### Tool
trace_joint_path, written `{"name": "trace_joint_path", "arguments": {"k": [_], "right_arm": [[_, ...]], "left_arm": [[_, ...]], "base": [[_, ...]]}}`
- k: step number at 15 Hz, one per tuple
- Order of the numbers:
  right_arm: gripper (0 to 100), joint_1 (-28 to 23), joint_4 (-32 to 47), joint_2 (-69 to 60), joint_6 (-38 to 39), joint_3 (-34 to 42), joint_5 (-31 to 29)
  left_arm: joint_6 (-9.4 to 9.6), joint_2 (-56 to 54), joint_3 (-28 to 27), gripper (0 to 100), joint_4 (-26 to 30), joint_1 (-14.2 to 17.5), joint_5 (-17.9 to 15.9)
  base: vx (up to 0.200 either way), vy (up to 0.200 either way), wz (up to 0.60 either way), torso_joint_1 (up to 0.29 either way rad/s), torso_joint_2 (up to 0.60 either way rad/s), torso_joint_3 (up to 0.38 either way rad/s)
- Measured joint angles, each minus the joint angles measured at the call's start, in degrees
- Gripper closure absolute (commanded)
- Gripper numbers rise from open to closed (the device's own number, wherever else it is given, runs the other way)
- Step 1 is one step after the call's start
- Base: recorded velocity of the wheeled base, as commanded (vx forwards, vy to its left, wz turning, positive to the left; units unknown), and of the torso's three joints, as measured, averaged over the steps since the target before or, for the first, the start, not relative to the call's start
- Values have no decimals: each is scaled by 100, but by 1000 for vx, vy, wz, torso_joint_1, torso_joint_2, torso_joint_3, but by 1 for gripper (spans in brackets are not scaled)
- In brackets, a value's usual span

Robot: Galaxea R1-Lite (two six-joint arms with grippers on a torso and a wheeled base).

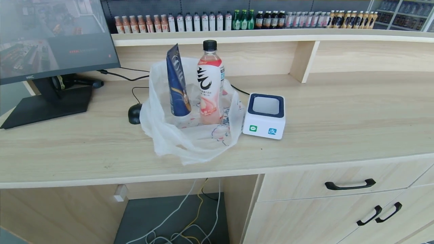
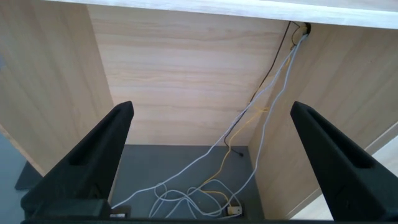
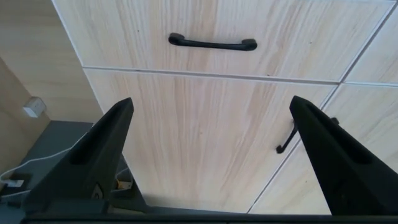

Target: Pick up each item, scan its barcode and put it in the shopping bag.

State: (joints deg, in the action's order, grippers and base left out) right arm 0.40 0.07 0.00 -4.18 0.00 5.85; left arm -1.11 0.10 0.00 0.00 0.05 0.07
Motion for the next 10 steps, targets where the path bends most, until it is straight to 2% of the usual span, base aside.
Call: {"name": "trace_joint_path", "arguments": {"k": [10], "right_arm": [[0, 1, 2, 0, 17, 0, 2]], "left_arm": [[5, 0, 0, 0, 0, 2, 0]], "base": [[0, -200, 0, 2, 3, 1]]}}
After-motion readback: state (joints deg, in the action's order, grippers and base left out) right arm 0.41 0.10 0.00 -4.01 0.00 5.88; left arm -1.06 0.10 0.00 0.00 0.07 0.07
